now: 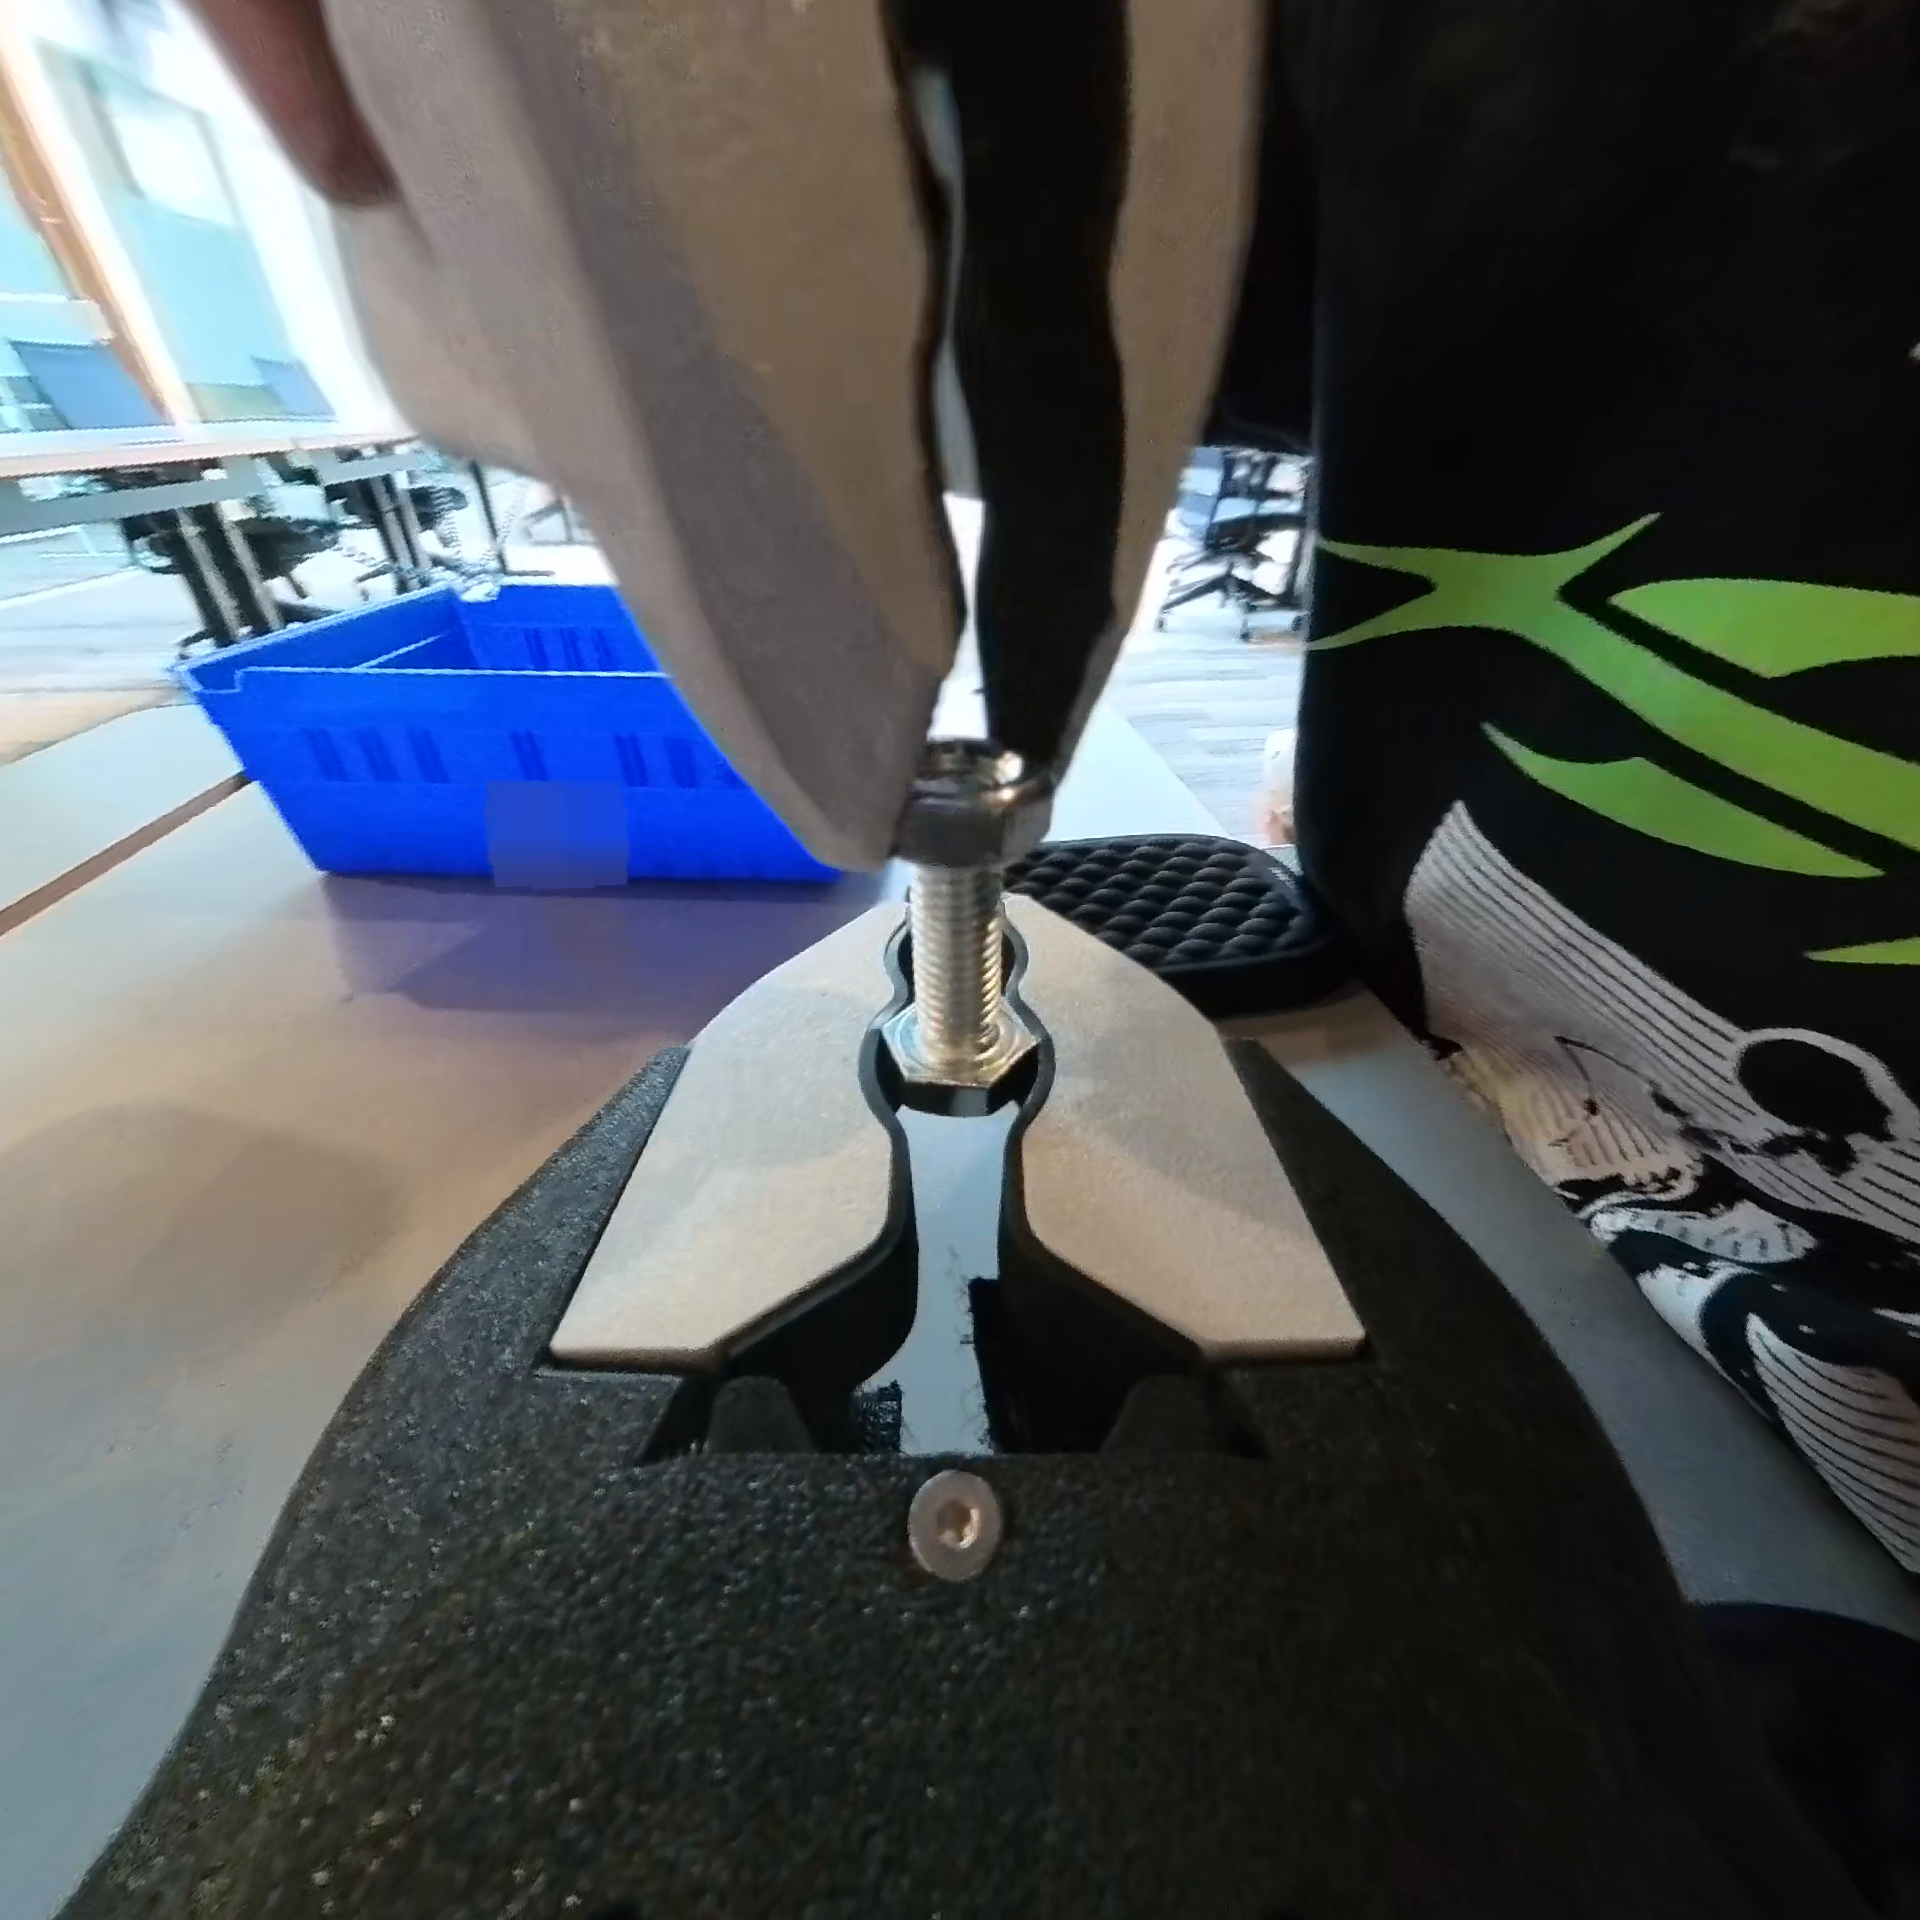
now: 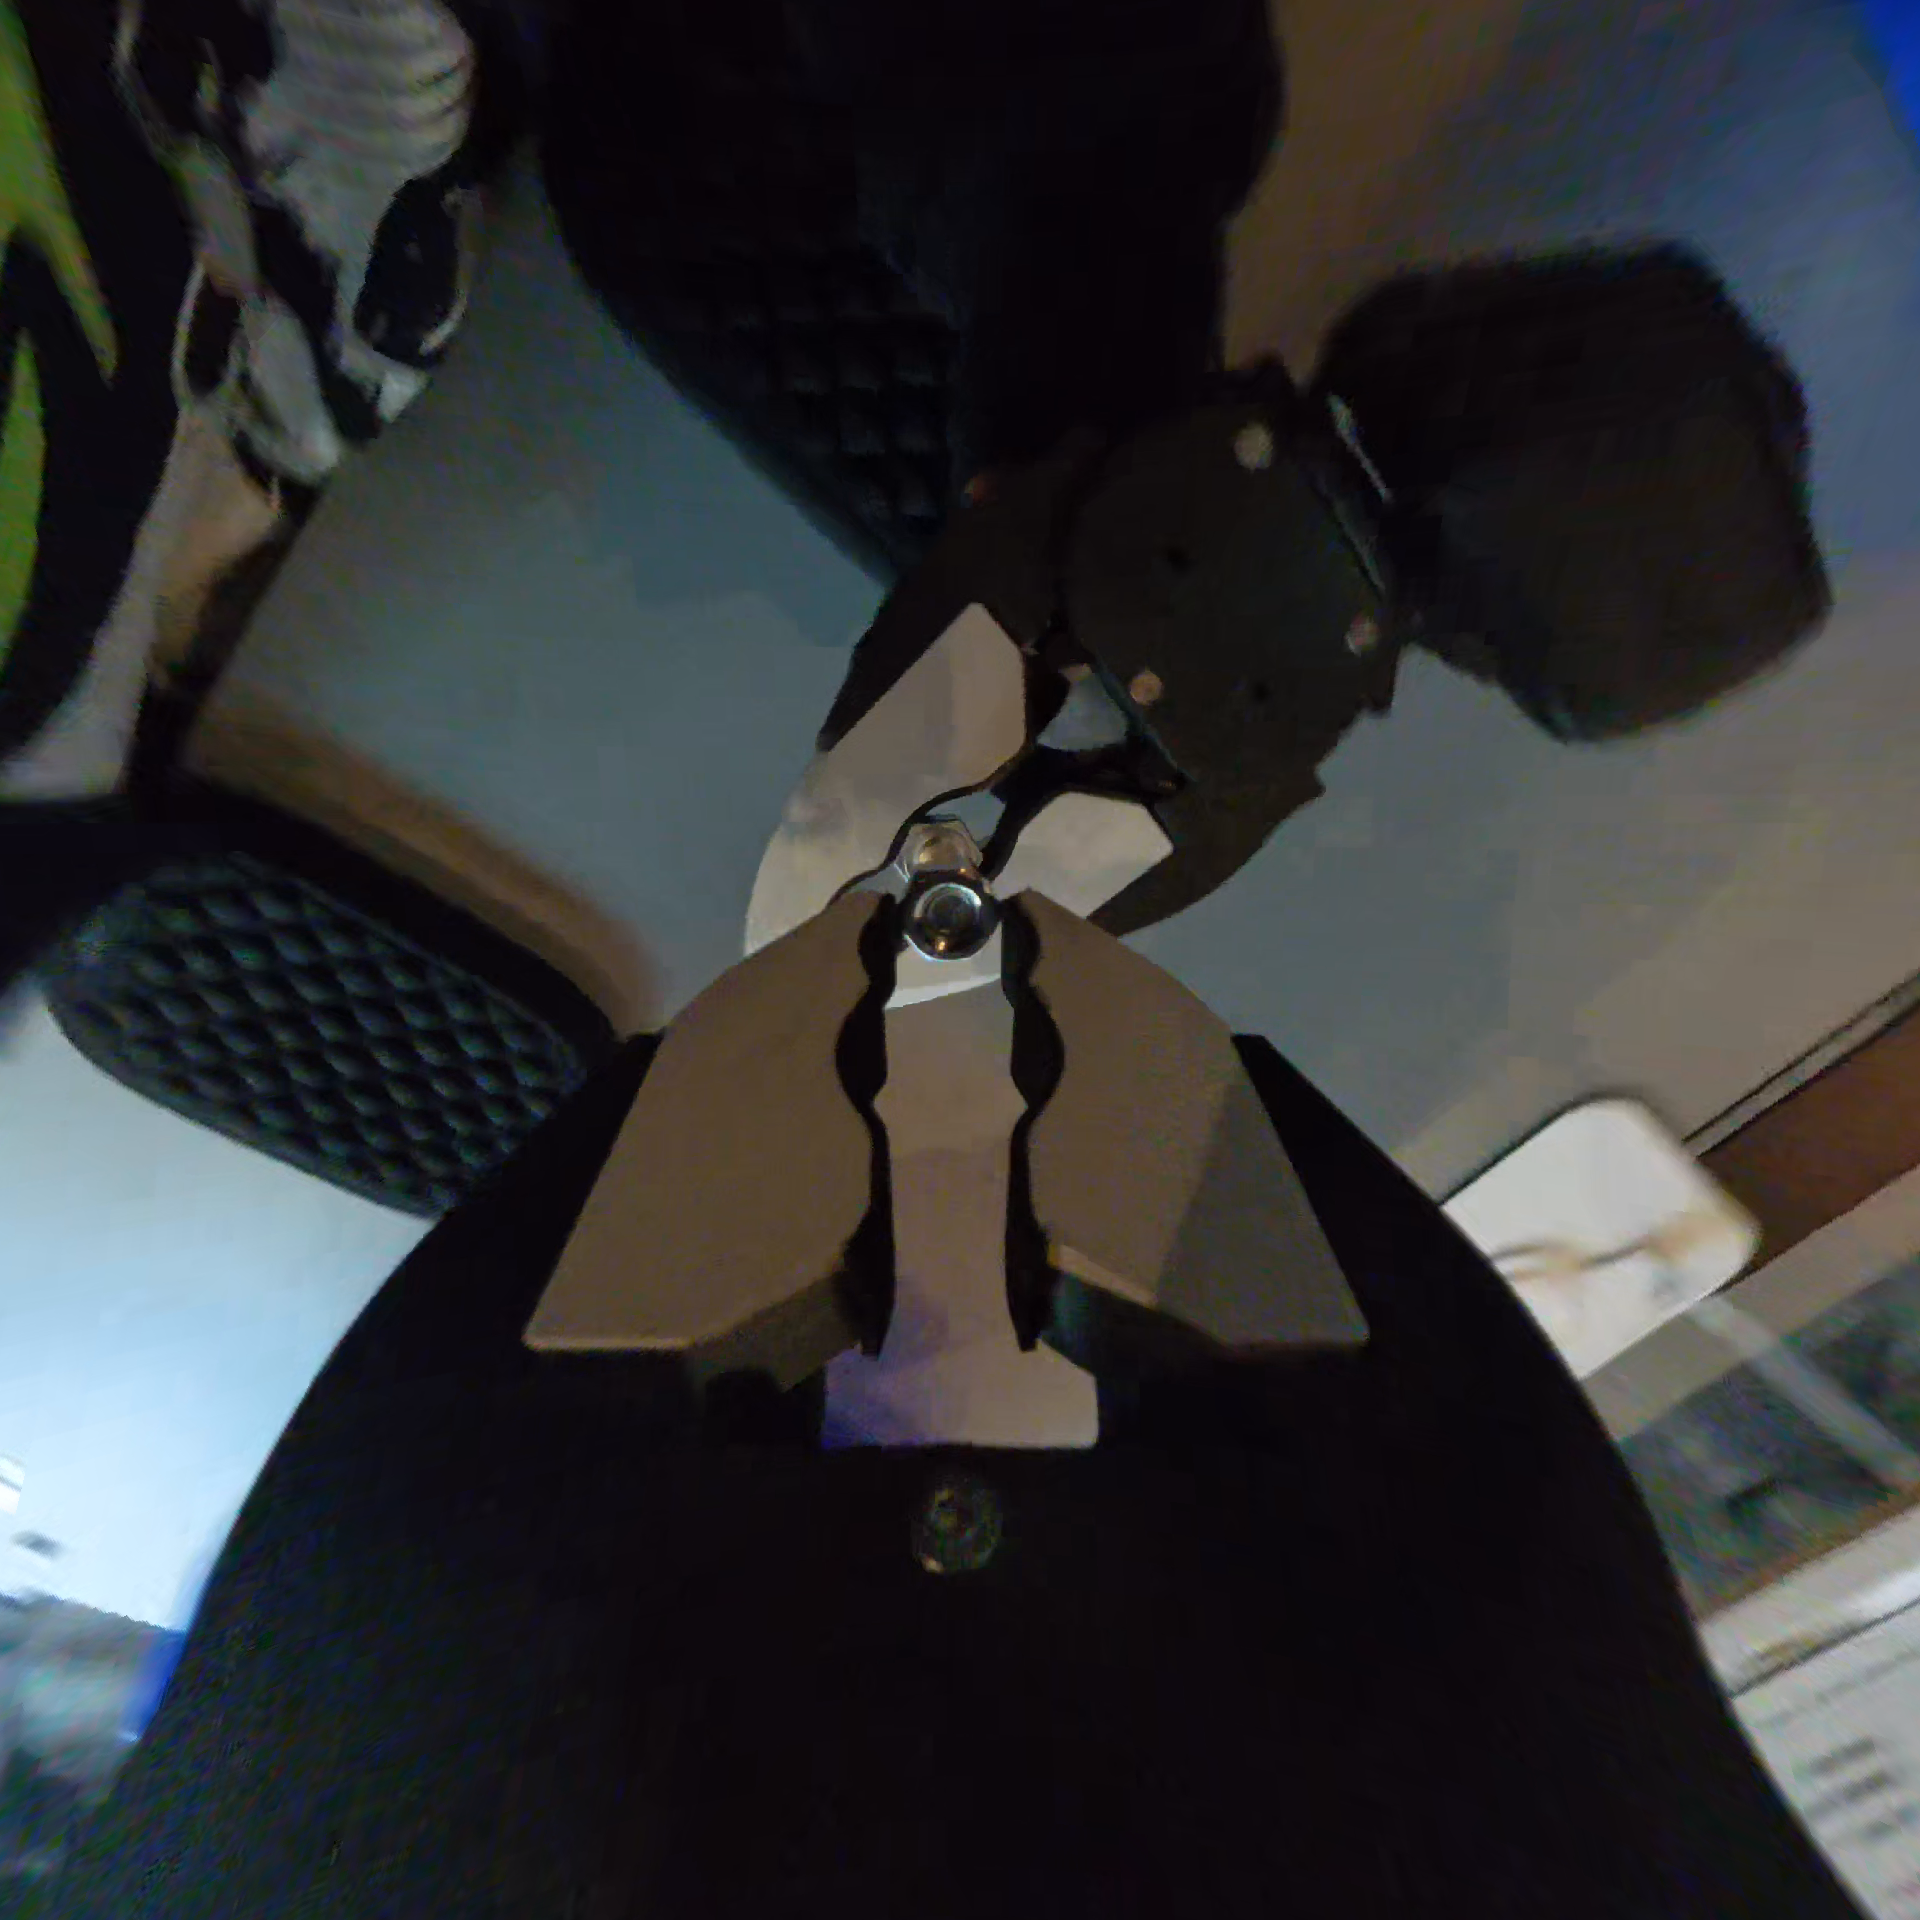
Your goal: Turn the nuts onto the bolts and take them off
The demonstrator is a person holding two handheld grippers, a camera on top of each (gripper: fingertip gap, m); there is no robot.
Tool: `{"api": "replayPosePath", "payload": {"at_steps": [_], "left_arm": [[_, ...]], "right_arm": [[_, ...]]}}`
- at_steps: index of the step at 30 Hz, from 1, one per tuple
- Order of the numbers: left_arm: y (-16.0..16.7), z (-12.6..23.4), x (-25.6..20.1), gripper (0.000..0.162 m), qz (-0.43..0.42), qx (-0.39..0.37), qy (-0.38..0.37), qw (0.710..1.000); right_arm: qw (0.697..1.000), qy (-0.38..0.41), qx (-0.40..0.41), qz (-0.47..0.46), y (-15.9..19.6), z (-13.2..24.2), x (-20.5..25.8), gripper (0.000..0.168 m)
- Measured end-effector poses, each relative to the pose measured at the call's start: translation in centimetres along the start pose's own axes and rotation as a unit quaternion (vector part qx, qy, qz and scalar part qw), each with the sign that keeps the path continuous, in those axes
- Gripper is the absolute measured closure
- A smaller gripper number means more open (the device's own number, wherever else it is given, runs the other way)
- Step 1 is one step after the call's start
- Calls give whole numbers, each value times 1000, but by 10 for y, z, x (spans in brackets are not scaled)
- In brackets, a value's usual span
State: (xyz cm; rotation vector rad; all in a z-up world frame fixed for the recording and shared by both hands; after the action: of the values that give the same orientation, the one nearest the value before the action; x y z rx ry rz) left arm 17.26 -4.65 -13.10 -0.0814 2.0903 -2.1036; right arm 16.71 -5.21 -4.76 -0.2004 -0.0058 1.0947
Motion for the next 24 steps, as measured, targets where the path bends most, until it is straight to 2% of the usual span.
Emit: {"api": "replayPosePath", "payload": {"at_steps": [3,4,7,9,10,13,15,17,20,24], "left_arm": [[2,1,4,150,3,10,-27,1000],[2,0,5,150,5,12,-27,1000],[2,-2,3,150,5,14,-21,1000],[0,-1,2,150,5,5,-15,1000],[0,-1,3,150,7,3,-13,1000],[0,-1,0,150,10,2,2,1000],[1,-2,-1,150,8,6,10,1000],[2,-2,-2,150,7,7,16,1000],[3,-2,-3,150,8,9,23,1000],[4,-2,-2,150,7,10,25,1000]], "right_arm": [[975,21,12,-220,4,-2,0,149],[965,20,9,-260,5,-3,2,149],[962,11,-1,-271,7,-5,5,149],[972,14,-5,-235,6,-5,3,128],[981,19,-8,-195,6,-3,2,126],[999,37,-15,-30,1,6,-1,129],[996,20,-9,88,0,8,5,131],[987,-5,-6,160,0,6,8,136],[985,-29,-8,168,-3,2,2,138],[984,-36,-6,173,-2,0,0,151]]}}
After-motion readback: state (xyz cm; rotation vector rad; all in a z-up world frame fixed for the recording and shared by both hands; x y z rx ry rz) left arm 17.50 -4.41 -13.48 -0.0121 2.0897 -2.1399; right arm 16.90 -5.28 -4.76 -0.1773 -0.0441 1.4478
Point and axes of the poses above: each gripper's, where its closed fingertips meet, z back along the fingers, y out of its underside, x = y × z across the jaws, the point moved 5 cm from there along z, back along the fingers, and after that the axes turned 5 degrees about z, right-handed, at the moved point
